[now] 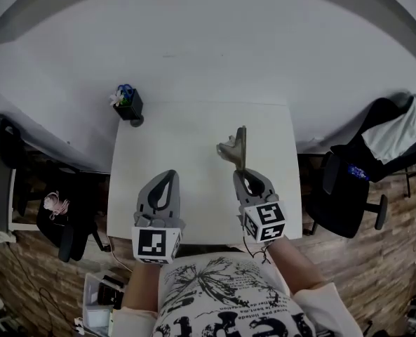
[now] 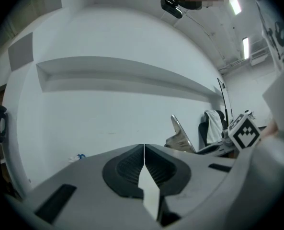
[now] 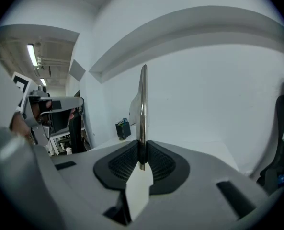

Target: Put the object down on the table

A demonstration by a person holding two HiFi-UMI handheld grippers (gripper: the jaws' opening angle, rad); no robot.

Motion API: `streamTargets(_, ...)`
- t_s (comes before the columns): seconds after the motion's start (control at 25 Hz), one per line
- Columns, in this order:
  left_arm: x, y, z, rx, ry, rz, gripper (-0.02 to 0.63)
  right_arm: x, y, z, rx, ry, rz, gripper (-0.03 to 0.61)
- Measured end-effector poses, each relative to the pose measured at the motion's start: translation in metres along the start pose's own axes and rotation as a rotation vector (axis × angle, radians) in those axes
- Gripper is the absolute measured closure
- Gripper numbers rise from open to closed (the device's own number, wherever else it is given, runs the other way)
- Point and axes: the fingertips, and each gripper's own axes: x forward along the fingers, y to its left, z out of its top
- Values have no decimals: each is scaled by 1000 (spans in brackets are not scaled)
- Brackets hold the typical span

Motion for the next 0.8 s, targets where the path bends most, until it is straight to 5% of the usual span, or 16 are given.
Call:
streamTargets(0.36,25,14,-21,-49,9,-88,601,53,0,-60,64,210,5,525)
streamTargets(0.8,29,32,-62,-69,90,-105,601,83,11,-152,130,547,-26,523)
